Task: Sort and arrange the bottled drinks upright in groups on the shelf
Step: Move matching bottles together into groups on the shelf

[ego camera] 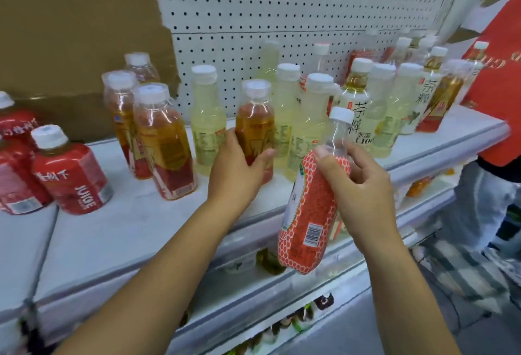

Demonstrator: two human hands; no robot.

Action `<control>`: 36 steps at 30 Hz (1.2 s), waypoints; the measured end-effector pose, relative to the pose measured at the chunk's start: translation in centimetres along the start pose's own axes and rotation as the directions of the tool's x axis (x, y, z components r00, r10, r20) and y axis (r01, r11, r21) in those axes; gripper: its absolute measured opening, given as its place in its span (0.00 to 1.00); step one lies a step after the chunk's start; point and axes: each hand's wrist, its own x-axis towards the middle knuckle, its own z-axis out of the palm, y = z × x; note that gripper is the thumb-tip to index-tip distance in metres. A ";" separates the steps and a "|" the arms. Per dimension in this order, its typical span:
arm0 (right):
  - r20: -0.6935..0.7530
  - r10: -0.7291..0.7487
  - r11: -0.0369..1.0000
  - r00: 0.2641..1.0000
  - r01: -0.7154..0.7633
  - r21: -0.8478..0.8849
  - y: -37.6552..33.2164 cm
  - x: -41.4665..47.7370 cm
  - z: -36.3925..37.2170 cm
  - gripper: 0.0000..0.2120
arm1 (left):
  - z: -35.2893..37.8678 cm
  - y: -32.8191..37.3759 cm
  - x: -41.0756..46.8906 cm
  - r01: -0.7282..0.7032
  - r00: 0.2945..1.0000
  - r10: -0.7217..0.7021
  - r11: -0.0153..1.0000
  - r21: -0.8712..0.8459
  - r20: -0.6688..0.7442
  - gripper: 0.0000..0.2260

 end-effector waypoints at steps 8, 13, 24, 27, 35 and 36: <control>0.356 -0.048 0.999 0.933 0.037 0.037 1.6 3.8 0.4 0.12 | -3.4 -0.1 -7.8 0.146 0.957 -0.126 0.988 0.059 -0.261 0.24; 0.509 -0.096 0.994 0.856 0.055 0.095 2.1 4.0 2.9 0.18 | -6.5 -1.3 -10.3 0.271 0.835 -0.179 0.957 0.107 -0.520 0.25; 0.688 -0.103 0.985 0.718 -0.021 0.170 1.1 3.9 4.2 0.10 | -6.7 0.2 -13.3 0.195 0.685 -0.122 0.981 0.018 -0.718 0.26; 0.699 -0.090 0.986 0.709 -0.037 0.164 0.1 4.5 5.0 0.08 | -4.9 2.5 -13.4 0.212 0.936 -0.263 0.952 -0.219 -0.236 0.28; 0.603 -0.060 0.998 0.796 0.028 0.063 0.4 7.9 8.5 0.18 | -2.7 1.0 -12.0 0.098 0.925 -0.243 0.895 -0.436 -0.291 0.19; 0.559 -0.056 0.997 0.828 0.080 -0.019 1.0 8.8 9.3 0.19 | -2.8 1.0 -11.8 0.078 0.918 -0.242 0.887 -0.456 -0.315 0.19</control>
